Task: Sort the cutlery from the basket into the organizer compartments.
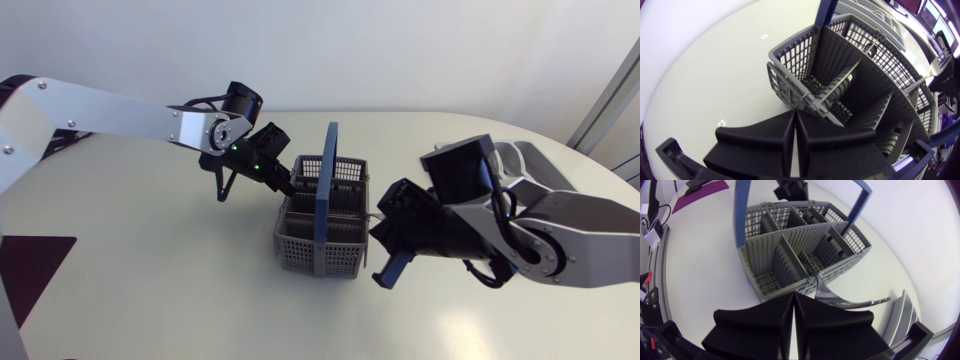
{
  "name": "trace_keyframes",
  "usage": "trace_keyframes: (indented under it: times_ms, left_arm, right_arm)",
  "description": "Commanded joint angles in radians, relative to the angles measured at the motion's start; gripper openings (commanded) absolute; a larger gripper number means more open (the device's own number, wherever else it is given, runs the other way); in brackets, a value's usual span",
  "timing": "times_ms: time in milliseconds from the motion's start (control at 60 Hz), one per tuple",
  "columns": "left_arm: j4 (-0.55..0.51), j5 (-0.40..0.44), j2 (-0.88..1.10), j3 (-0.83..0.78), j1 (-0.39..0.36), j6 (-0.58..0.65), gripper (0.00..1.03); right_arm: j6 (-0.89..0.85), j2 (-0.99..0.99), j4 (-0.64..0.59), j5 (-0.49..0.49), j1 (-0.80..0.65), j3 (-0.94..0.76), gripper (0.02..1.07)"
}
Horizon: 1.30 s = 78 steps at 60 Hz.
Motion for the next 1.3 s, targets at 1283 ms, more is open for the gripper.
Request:
trace_keyframes:
  times_ms: [1283]
  left_arm:
    - [-0.099, 0.018, -0.597, -0.597, -0.199, 0.248, 0.03]
  right_arm:
    - [0.208, 0.371, -0.037, -0.443, -0.489, 0.438, 0.07]
